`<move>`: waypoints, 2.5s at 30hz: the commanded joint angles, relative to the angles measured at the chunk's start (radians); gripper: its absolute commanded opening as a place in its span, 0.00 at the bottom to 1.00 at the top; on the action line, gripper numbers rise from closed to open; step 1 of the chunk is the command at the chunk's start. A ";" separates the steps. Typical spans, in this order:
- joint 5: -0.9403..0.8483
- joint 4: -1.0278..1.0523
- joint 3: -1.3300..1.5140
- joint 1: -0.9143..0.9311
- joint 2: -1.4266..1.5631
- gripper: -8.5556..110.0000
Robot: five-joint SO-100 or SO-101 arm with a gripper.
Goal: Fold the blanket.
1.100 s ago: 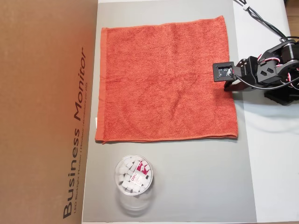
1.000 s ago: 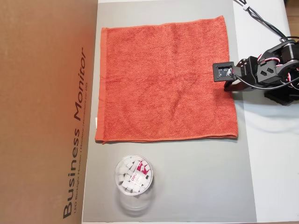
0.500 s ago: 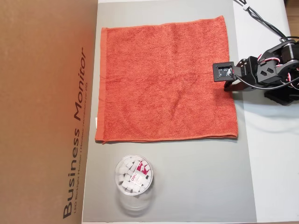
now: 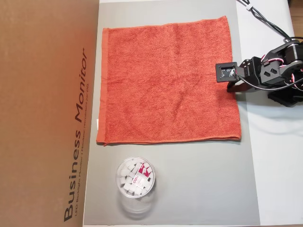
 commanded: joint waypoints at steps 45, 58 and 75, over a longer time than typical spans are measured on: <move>0.486 -0.009 -0.831 0.755 -0.775 0.07; 0.477 -0.107 -0.919 0.976 -1.054 0.24; 0.354 -0.471 -0.913 1.031 -1.433 0.24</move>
